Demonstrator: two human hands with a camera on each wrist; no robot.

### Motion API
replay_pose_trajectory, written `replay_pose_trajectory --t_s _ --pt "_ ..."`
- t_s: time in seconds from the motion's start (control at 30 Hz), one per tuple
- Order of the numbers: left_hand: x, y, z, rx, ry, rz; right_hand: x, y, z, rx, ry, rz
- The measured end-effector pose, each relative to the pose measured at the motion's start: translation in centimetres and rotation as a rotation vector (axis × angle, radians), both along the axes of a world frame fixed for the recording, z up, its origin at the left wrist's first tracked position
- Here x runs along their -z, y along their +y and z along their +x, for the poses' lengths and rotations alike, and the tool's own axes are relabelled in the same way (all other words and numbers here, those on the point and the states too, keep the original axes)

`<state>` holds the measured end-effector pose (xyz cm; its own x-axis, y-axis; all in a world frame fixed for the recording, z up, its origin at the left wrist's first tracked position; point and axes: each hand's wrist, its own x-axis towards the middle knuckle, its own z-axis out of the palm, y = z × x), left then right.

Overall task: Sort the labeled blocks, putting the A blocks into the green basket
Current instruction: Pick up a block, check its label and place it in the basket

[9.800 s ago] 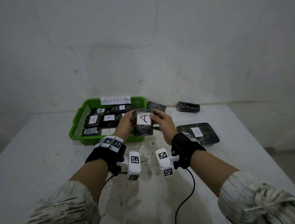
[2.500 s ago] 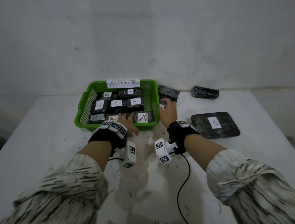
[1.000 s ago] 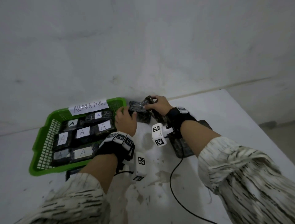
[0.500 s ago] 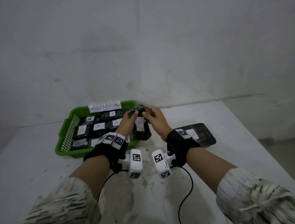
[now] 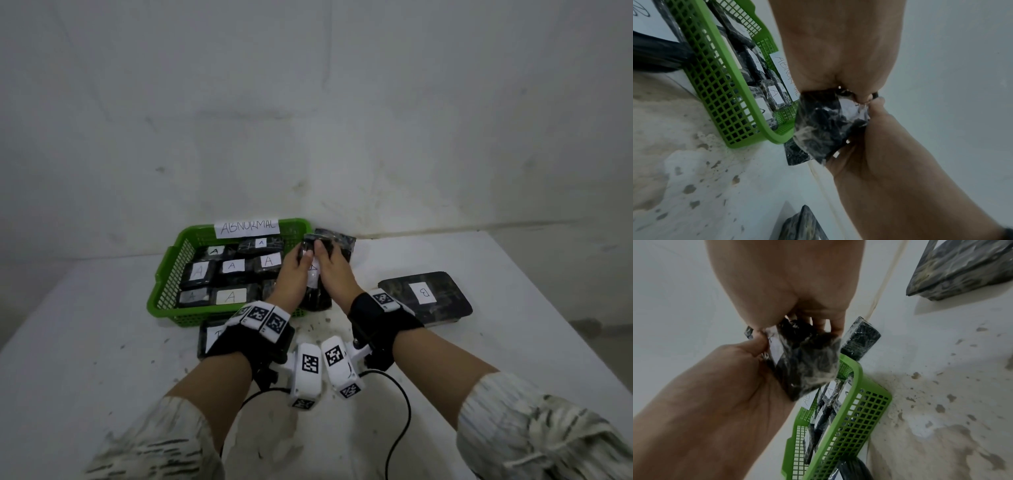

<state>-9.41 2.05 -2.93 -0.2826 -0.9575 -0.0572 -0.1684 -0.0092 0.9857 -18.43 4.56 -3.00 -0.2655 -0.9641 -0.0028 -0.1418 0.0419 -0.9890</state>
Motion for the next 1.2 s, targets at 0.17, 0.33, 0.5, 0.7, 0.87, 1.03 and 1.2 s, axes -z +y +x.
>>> replay_pose_trajectory --t_s 0.17,0.33,0.5,0.7,0.87,1.03,1.2 --pt "-0.5 0.0 -0.3 -0.014 0.092 0.096 -0.1 1.2 -0.1 -0.103 0.034 0.005" --pt "-0.5 0.9 0.2 0.105 0.009 0.067 -0.2 0.7 -0.9 -0.004 -0.035 0.08" --pt "-0.4 0.5 1.0 0.005 0.096 0.078 0.0 1.4 -0.5 -0.184 -0.007 0.089" --pt "0.3 1.3 1.2 0.08 0.012 0.08 1.3 0.5 -0.6 -0.055 -0.017 0.084" --pt "0.8 0.6 1.9 -0.025 0.05 0.1 0.6 1.3 -0.9 -0.216 -0.083 0.1" --pt "1.0 0.1 2.1 -0.098 -0.069 -0.086 2.0 0.8 -0.6 -0.156 0.208 0.097" --pt "-0.4 -0.2 2.2 -0.115 0.131 0.135 2.1 1.5 -0.7 -0.145 0.278 0.019"
